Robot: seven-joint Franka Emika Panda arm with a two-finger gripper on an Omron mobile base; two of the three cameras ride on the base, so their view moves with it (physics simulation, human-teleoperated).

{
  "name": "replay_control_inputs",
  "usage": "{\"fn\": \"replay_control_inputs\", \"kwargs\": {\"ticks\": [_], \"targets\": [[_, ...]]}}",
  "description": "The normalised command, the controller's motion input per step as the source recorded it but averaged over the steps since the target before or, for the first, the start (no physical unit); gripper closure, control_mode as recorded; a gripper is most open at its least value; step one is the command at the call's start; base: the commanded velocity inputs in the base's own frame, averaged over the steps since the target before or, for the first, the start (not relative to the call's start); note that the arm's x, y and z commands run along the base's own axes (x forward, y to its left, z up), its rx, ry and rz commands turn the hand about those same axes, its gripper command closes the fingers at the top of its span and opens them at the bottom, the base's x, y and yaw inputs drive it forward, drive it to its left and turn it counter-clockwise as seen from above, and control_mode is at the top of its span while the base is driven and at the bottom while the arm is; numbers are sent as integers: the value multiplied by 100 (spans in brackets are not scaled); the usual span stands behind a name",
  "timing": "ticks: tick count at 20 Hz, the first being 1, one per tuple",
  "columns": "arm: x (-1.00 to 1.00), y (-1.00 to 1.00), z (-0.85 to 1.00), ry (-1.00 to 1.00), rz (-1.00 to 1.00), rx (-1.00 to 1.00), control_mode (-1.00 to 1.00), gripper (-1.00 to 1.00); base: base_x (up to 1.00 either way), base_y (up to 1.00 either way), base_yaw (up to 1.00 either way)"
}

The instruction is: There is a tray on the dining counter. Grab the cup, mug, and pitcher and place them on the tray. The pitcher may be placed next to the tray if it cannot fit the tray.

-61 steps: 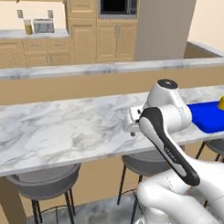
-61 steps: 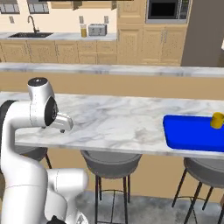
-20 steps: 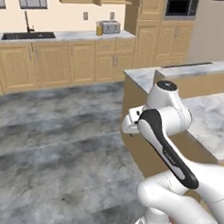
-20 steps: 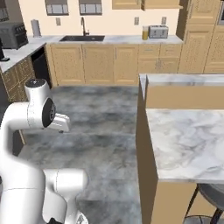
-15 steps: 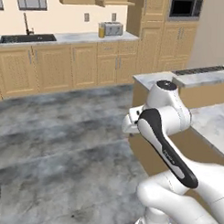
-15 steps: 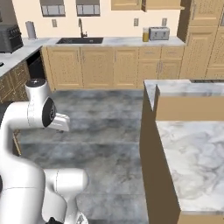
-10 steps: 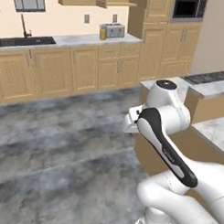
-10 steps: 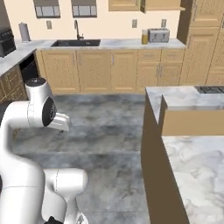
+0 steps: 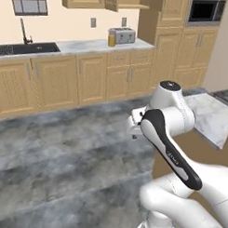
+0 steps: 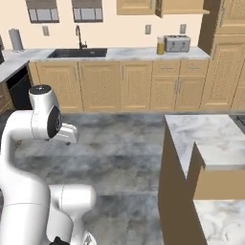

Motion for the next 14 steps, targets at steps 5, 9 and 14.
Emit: {"fn": "replay_control_inputs", "kwargs": {"ticks": [5, 9, 14], "targets": [[0, 0, 0, 0, 0, 0, 100, -100, 100, 26, -2], [0, 0, 0, 0, 0, 0, 100, -100, 100, 29, -4], [0, 0, 0, 0, 0, 0, 100, -100, 100, 15, -4]]}}
